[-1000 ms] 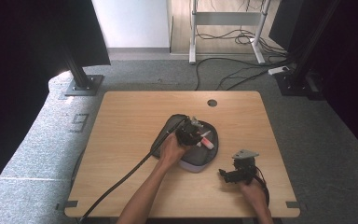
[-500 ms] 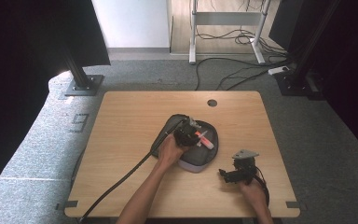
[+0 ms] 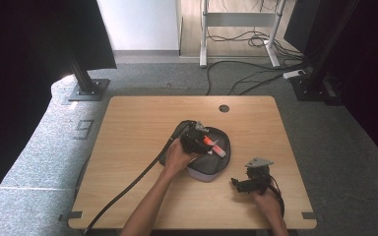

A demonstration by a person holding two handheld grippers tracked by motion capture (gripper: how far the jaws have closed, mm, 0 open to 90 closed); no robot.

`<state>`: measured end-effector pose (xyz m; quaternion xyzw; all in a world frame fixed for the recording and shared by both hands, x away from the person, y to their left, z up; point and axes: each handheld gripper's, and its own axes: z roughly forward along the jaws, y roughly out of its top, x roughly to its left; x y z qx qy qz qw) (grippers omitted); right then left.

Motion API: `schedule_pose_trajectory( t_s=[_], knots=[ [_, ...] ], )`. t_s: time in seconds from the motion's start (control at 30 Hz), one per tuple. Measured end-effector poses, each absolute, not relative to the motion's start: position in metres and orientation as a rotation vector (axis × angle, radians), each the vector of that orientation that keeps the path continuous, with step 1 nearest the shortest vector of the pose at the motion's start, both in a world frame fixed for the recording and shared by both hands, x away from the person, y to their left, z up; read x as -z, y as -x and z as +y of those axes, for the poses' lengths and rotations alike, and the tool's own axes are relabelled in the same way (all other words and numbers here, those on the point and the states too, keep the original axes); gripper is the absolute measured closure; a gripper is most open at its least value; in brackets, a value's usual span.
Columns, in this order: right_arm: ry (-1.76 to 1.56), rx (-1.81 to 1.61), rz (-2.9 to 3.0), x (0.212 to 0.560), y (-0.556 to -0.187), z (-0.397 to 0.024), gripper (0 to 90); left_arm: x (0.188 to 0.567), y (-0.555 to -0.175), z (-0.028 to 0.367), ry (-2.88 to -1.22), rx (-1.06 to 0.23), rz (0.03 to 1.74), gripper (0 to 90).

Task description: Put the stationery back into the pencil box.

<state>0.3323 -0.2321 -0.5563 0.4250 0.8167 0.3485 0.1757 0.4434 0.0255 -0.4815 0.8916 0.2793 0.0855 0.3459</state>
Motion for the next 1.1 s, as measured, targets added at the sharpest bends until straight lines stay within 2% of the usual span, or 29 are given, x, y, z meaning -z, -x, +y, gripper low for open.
schedule_pose_trajectory(
  t_s=[0.37,0.73,1.1],
  knots=[
    [-1.204,-0.986,2.313,0.556,-0.332,-0.232,0.8,0.466,-0.435,0.039,-2.243,-0.13,0.694,19.3],
    [-1.202,-0.986,2.313,0.556,-0.333,-0.232,0.8,0.461,-0.423,0.055,-2.219,-0.111,0.672,12.2],
    [-1.201,-0.986,2.313,0.556,-0.333,-0.232,0.8,0.456,-0.411,0.074,-2.215,-0.16,0.67,7.4]
  ],
)
